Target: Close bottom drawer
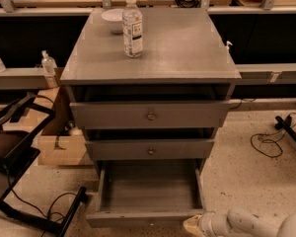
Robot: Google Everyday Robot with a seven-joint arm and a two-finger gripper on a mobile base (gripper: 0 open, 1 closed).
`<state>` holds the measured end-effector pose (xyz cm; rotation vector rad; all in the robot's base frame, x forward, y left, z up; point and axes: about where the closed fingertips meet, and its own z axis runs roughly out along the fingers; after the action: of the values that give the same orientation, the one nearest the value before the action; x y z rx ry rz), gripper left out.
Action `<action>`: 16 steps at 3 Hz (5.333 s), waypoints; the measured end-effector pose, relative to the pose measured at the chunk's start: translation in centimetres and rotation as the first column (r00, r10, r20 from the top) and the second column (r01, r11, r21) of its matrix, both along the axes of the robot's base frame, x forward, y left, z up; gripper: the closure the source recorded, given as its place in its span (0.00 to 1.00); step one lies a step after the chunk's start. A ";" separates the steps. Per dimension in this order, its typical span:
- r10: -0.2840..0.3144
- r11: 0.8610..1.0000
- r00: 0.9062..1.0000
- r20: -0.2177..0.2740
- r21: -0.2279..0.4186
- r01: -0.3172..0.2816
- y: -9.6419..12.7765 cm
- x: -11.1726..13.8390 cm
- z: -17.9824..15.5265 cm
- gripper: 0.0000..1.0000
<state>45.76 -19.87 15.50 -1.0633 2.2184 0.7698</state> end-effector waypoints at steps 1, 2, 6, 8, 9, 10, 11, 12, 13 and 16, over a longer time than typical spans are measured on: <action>0.000 1.000 1.000 0.000 0.000 0.000 0.0 0.0 0.0 1.00; 0.013 1.000 1.000 0.001 -0.014 -0.013 0.5 0.9 -0.1 1.00; 0.060 0.997 0.998 -0.018 -0.052 -0.061 3.8 6.1 -1.2 1.00; 0.088 0.993 0.996 -0.033 -0.082 -0.090 5.9 9.3 -2.0 1.00; 0.088 0.993 0.996 -0.033 -0.082 -0.090 5.9 9.1 -2.0 1.00; 0.107 0.988 0.993 -0.048 -0.108 -0.112 7.5 12.1 -2.7 1.00; 0.108 0.988 0.993 -0.049 -0.109 -0.113 7.6 11.9 -2.8 1.00; 0.121 0.983 0.991 -0.063 -0.131 -0.128 8.7 14.6 -3.3 1.00; 0.122 0.983 0.990 -0.064 -0.133 -0.129 8.7 14.4 -3.2 1.00; 0.119 0.971 0.989 -0.088 -0.200 -0.134 10.0 21.6 -3.5 1.00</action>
Offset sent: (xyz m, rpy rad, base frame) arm 0.0847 0.0298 -0.0016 -0.1036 -0.0091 0.0843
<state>67.33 -9.89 12.05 -1.3059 2.3513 0.6533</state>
